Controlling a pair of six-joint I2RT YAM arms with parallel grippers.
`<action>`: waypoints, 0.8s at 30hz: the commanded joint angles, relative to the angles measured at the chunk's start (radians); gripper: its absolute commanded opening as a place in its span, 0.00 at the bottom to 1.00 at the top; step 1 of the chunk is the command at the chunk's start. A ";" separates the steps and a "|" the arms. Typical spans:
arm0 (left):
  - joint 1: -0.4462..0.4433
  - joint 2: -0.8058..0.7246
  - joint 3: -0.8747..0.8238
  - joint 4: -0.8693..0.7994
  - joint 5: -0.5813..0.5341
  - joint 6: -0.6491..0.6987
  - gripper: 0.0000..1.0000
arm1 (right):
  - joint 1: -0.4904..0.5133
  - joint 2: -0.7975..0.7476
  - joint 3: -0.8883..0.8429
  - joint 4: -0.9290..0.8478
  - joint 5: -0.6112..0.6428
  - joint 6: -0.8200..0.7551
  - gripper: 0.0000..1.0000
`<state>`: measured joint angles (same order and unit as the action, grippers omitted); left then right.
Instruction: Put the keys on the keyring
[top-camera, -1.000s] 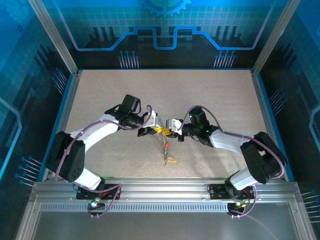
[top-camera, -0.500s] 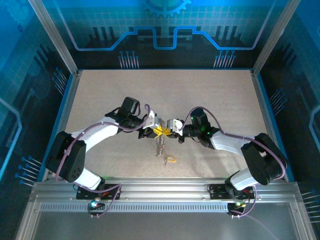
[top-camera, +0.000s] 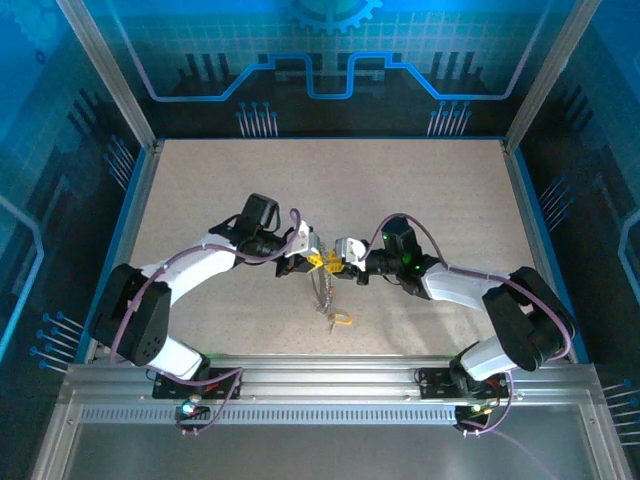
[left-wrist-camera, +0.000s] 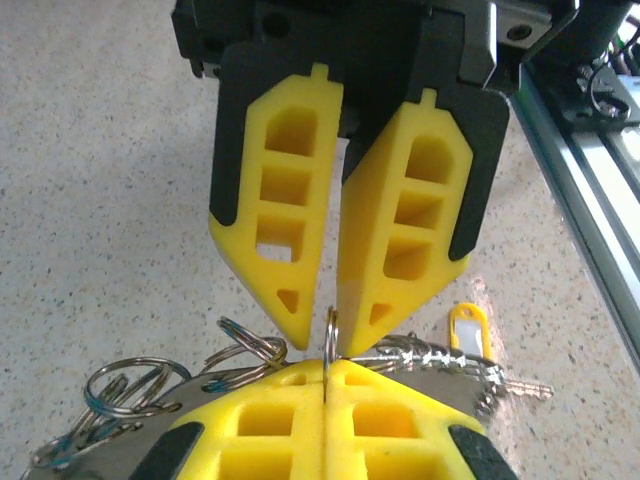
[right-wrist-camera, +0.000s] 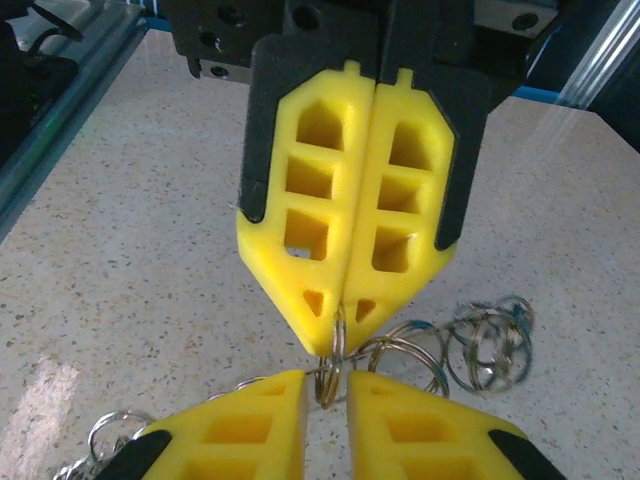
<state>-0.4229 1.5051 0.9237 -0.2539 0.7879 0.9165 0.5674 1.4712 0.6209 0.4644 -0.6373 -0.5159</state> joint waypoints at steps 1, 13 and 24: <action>-0.025 -0.032 0.071 -0.141 -0.074 0.081 0.00 | 0.001 -0.031 0.014 -0.001 0.020 -0.013 0.20; -0.061 -0.017 0.156 -0.273 -0.155 0.116 0.00 | 0.020 -0.018 0.052 -0.032 0.029 -0.019 0.15; -0.065 0.000 0.154 -0.264 -0.124 0.087 0.21 | 0.037 -0.012 0.037 0.031 0.035 0.009 0.00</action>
<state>-0.4736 1.5063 1.0691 -0.4984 0.6228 1.0000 0.5938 1.4609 0.6479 0.4313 -0.5907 -0.5182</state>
